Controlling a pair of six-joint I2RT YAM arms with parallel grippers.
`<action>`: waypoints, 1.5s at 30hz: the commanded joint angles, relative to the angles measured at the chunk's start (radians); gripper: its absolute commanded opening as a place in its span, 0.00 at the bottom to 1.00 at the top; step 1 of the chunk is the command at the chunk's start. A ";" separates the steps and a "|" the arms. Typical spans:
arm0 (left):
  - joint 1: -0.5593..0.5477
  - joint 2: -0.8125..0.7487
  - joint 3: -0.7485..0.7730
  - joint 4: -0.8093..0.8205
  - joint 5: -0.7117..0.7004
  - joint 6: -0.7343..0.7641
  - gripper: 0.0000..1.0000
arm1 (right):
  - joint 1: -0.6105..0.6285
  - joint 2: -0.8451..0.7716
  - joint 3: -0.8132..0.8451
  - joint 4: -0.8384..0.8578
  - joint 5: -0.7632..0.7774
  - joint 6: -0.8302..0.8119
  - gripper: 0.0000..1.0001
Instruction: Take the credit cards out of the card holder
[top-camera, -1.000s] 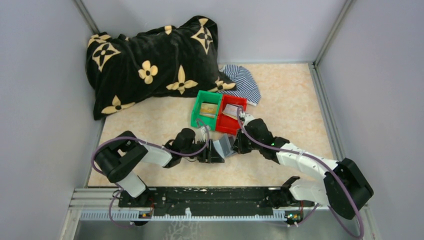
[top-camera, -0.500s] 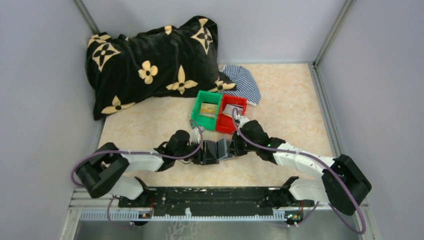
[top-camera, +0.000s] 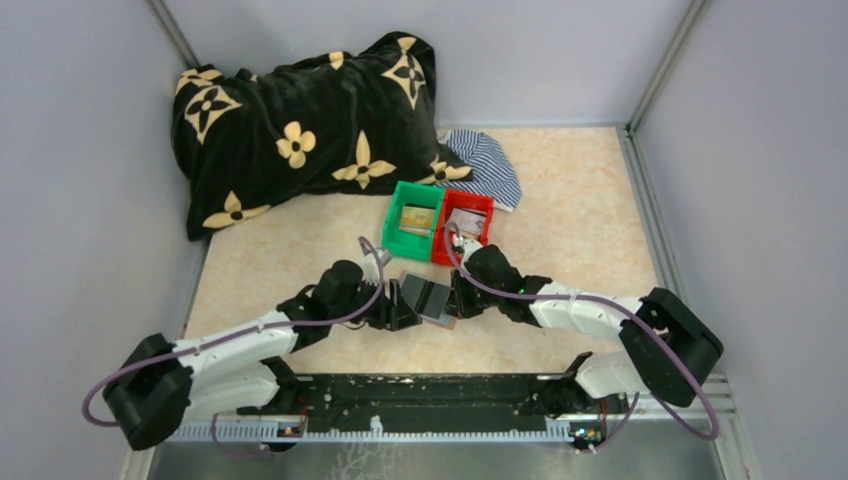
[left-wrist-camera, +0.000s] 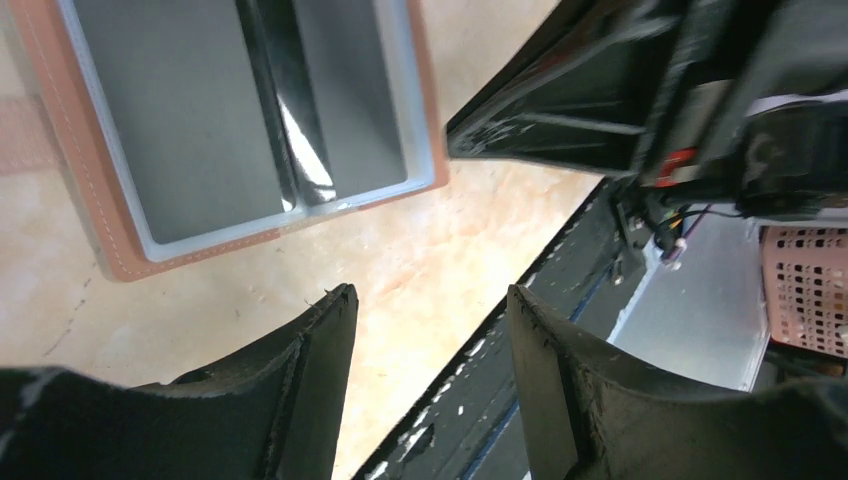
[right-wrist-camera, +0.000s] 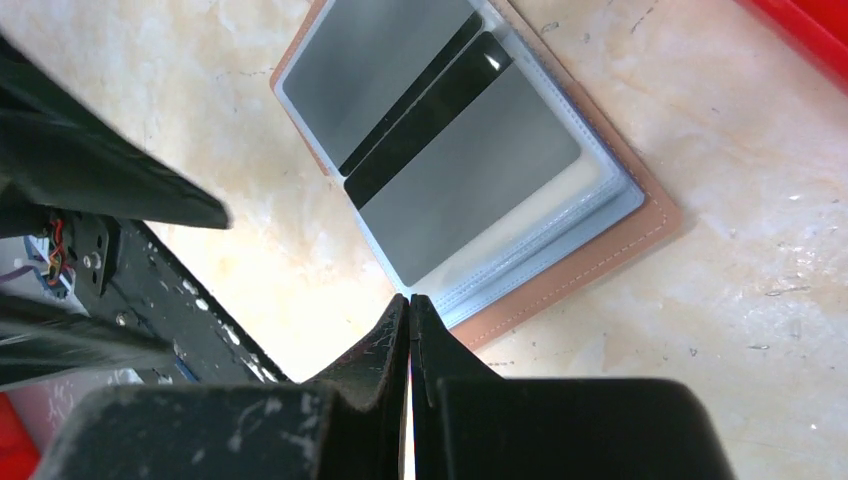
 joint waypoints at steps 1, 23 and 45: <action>0.000 -0.137 0.101 -0.141 -0.065 0.056 0.63 | 0.013 0.016 0.057 0.067 -0.010 0.010 0.00; 0.220 0.192 0.096 0.205 0.015 0.112 0.64 | 0.019 0.175 0.181 0.097 0.061 -0.028 0.00; 0.250 0.285 -0.135 0.286 0.050 0.020 0.64 | 0.018 0.420 0.442 0.047 0.141 -0.127 0.00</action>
